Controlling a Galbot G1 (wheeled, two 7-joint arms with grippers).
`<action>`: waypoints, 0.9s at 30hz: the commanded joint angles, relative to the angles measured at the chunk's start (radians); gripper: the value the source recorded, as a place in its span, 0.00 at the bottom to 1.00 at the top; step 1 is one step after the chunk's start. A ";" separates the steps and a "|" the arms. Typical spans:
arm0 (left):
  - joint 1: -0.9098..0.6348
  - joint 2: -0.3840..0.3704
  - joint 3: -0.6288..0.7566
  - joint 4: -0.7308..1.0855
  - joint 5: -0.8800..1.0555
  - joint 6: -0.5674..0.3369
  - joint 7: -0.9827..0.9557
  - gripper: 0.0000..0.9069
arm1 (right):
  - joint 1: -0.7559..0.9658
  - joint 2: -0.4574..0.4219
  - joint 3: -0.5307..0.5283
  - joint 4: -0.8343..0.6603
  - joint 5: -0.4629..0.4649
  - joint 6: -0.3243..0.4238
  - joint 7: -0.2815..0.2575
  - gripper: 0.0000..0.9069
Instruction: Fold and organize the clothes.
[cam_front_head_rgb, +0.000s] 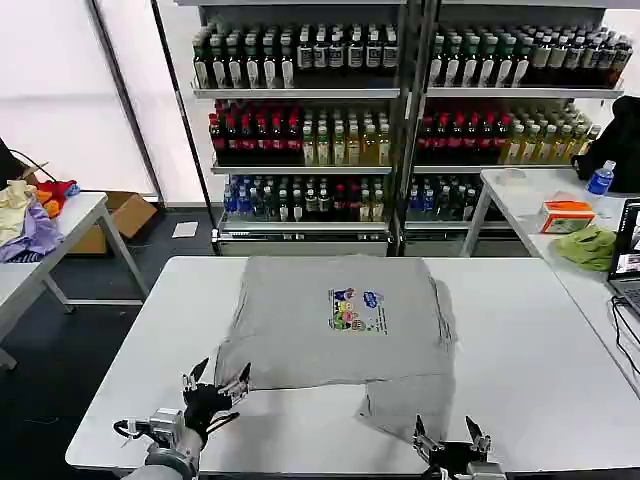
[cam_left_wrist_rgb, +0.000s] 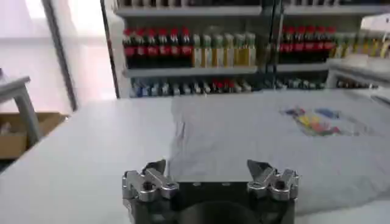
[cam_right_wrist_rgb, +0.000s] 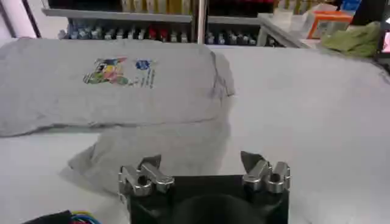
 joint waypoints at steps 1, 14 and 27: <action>0.007 0.021 -0.007 0.003 -0.017 0.064 -0.005 1.00 | 0.000 0.002 -0.011 -0.010 -0.001 -0.002 0.007 1.00; 0.010 0.031 -0.007 0.011 -0.056 0.078 -0.005 1.00 | 0.016 0.019 -0.039 -0.051 -0.018 -0.003 0.009 1.00; 0.017 0.035 0.012 0.039 -0.073 0.086 -0.009 0.07 | 0.020 0.019 -0.054 -0.086 -0.026 0.006 0.005 0.00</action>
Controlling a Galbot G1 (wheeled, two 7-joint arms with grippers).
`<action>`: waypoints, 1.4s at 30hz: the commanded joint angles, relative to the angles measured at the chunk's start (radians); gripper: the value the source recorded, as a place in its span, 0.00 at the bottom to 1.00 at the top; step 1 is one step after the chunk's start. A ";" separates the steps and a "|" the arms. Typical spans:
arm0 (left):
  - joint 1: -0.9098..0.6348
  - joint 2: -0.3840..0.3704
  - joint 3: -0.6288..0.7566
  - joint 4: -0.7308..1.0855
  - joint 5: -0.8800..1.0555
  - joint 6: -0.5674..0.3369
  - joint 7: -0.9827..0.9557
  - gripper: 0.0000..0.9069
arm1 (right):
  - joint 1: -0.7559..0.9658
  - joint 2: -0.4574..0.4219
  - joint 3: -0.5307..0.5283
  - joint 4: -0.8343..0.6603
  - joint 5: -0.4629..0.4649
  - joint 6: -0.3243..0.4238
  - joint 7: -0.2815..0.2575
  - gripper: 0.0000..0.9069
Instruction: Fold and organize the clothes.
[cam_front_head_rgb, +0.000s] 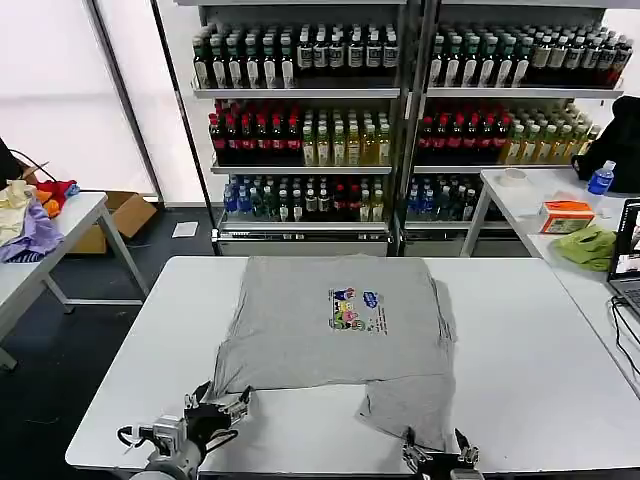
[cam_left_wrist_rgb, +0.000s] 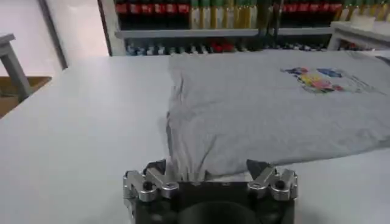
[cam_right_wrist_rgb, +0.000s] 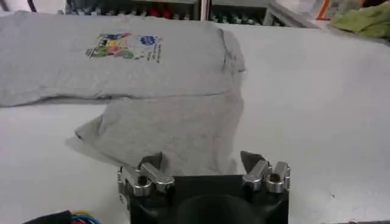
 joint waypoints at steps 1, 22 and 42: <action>0.010 0.005 0.012 0.015 -0.012 0.011 -0.002 0.01 | 0.000 0.000 -0.008 -0.019 0.001 0.000 -0.001 0.00; -0.012 -0.017 0.019 0.010 -0.011 -0.079 -0.014 0.01 | 0.005 -0.011 0.016 -0.015 0.000 0.059 -0.030 0.00; -0.102 -0.034 0.001 -0.009 -0.064 -0.222 0.014 0.01 | 0.186 0.037 0.097 0.039 -0.070 0.108 -0.115 0.00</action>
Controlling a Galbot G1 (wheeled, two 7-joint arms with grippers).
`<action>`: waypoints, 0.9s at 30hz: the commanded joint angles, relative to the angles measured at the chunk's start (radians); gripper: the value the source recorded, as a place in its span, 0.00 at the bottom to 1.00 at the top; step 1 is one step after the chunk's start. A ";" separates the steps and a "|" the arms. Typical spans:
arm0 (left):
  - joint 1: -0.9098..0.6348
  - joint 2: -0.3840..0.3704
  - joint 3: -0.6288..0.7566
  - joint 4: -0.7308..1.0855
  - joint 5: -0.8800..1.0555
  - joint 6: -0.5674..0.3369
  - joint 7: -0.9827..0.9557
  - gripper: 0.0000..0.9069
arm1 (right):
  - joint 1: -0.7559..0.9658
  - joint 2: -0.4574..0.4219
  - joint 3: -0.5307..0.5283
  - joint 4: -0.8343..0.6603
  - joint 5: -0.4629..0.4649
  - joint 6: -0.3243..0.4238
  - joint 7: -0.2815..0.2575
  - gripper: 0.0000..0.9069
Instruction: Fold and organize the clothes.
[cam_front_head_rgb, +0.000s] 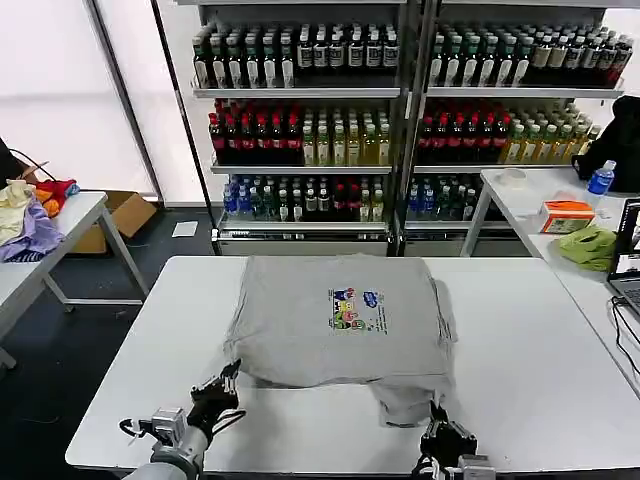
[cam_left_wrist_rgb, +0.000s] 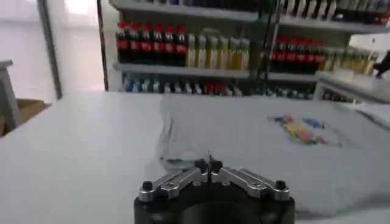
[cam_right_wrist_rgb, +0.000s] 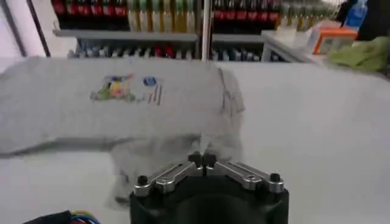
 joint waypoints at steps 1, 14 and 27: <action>-0.064 -0.004 -0.003 0.022 -0.022 -0.055 0.004 0.01 | 0.121 0.022 0.023 -0.021 -0.025 0.014 -0.024 0.00; -0.260 -0.011 0.017 0.182 -0.063 -0.056 -0.012 0.01 | 0.396 0.008 0.045 -0.242 -0.008 0.057 -0.065 0.00; -0.429 -0.011 0.058 0.358 -0.064 -0.041 -0.015 0.01 | 0.580 -0.014 0.005 -0.424 -0.001 0.065 -0.083 0.00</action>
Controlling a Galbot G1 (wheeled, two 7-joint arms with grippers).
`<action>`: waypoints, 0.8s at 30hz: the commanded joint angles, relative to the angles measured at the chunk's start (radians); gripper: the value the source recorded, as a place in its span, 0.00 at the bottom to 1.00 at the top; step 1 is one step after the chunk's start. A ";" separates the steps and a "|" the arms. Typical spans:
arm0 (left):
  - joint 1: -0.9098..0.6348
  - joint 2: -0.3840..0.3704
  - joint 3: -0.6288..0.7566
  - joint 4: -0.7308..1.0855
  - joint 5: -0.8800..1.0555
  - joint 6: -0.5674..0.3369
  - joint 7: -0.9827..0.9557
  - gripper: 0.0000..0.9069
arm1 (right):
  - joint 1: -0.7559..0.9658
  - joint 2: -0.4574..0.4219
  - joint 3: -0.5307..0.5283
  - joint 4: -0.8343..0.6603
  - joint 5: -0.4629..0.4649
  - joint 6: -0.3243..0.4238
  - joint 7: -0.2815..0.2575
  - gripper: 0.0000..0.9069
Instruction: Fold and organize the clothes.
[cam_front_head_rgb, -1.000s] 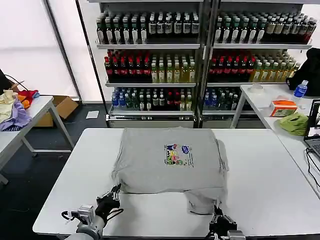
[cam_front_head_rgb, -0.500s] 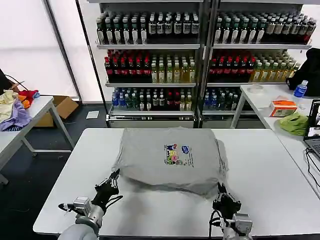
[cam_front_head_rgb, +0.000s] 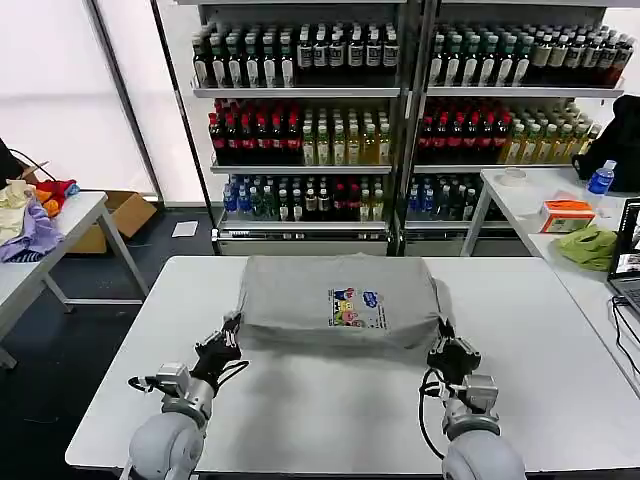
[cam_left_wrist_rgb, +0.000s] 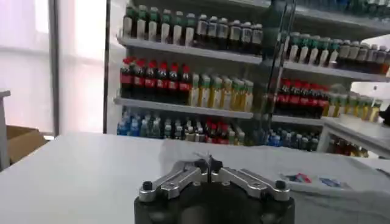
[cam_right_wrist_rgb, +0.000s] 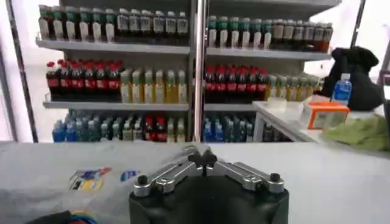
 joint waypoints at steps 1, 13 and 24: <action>-0.169 0.001 0.022 0.168 -0.005 -0.004 0.000 0.01 | 0.187 -0.007 -0.018 -0.163 0.001 0.011 -0.015 0.00; -0.251 0.001 0.043 0.293 -0.008 0.000 0.003 0.01 | 0.351 0.038 -0.059 -0.360 -0.012 0.016 -0.028 0.00; -0.280 0.007 0.066 0.344 0.004 0.022 0.010 0.01 | 0.394 0.035 -0.077 -0.433 -0.012 -0.034 -0.034 0.00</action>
